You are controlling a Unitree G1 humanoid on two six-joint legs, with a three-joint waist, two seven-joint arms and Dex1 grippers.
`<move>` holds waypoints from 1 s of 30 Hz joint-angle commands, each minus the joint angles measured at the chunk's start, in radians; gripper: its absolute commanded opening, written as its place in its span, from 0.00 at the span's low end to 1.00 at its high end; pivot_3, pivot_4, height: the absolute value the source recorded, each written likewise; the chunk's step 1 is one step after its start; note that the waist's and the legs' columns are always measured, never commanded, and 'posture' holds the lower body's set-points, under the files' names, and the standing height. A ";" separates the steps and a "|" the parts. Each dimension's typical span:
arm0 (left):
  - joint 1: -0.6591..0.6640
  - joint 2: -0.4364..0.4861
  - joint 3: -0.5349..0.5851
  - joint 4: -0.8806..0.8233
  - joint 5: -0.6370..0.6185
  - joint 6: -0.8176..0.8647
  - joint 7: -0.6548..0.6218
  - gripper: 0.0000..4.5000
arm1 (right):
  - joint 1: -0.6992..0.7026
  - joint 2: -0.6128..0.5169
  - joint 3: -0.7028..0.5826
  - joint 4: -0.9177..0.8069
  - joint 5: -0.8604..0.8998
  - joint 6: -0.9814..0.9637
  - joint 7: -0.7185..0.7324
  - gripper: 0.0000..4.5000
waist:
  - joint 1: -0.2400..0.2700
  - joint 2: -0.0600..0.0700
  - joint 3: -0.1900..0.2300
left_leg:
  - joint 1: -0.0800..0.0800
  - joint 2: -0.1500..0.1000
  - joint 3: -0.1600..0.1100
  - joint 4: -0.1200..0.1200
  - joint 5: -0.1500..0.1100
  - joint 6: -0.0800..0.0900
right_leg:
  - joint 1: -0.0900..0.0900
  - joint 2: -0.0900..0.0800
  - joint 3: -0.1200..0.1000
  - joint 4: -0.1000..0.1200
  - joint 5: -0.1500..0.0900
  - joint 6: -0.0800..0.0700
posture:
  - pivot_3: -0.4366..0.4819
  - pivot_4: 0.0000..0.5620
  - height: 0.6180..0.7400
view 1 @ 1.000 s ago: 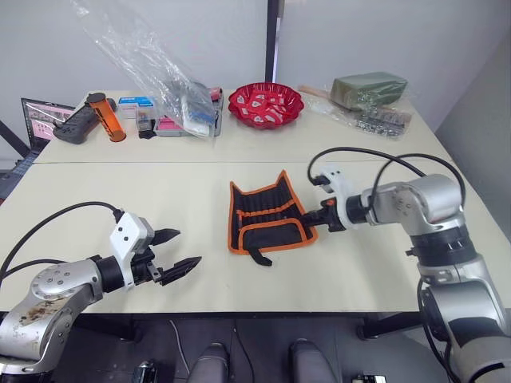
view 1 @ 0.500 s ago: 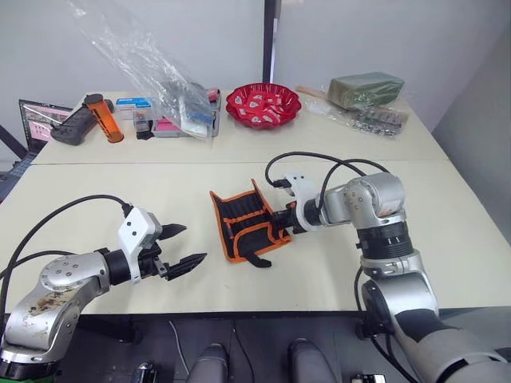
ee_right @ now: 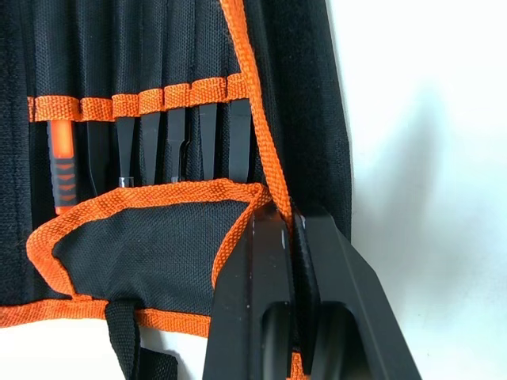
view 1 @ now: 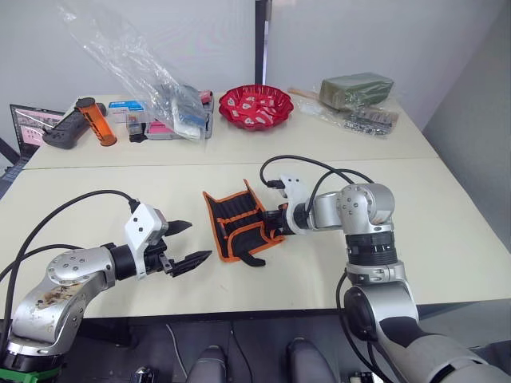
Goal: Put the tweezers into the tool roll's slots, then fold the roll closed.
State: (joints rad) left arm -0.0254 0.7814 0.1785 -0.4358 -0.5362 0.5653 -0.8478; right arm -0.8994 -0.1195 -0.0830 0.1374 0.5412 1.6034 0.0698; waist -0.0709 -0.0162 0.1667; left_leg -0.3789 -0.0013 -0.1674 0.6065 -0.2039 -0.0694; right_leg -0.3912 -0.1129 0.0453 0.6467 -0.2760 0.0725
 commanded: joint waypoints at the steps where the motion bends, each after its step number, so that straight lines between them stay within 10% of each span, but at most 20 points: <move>1: -0.012 -0.001 0.008 -0.013 -0.006 -0.016 -0.005 1.00 | -0.013 -0.045 0.022 0.009 0.065 0.011 0.034 0.19 | 0.001 0.000 0.000 | 0.000 0.000 0.000 0.000 0.000 0.001 | -0.001 0.000 0.000 0.000 0.000 -0.001 | 0.48 0.27 1.00; 8: -0.020 0.000 0.002 -0.002 -0.003 -0.015 -0.007 1.00 | -0.087 -0.196 0.020 0.098 0.137 0.011 0.160 0.72 | 0.003 0.001 0.001 | -0.006 0.000 0.000 0.001 -0.001 0.002 | -0.005 0.000 0.000 0.001 0.000 -0.003 | 0.48 0.27 1.00; 18: -0.040 0.002 -0.008 0.014 -0.001 -0.016 -0.018 1.00 | -0.028 -0.165 -0.240 0.117 0.201 -0.011 0.292 0.72 | 0.001 0.001 0.001 | -0.010 0.001 0.001 0.000 -0.001 0.002 | -0.011 0.002 0.001 0.002 0.000 -0.005 | 0.48 0.27 1.00; 30: -0.034 0.004 -0.012 0.013 0.010 -0.026 -0.033 1.00 | 0.165 -0.248 -0.204 0.122 0.178 -0.215 0.446 0.72 | 0.001 0.001 0.001 | -0.010 0.001 0.001 0.001 -0.001 0.002 | -0.011 0.002 0.001 0.002 0.000 -0.005 | 0.48 0.27 1.00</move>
State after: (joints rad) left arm -0.0589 0.7812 0.1594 -0.4149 -0.5299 0.5652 -0.8754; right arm -0.7391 -0.3563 -0.2779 0.2659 0.6915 1.4121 0.4762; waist -0.0698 -0.0150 0.1678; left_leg -0.3893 0.0000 -0.1662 0.6076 -0.2048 -0.0677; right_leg -0.4025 -0.1109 0.0467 0.6484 -0.2755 0.0678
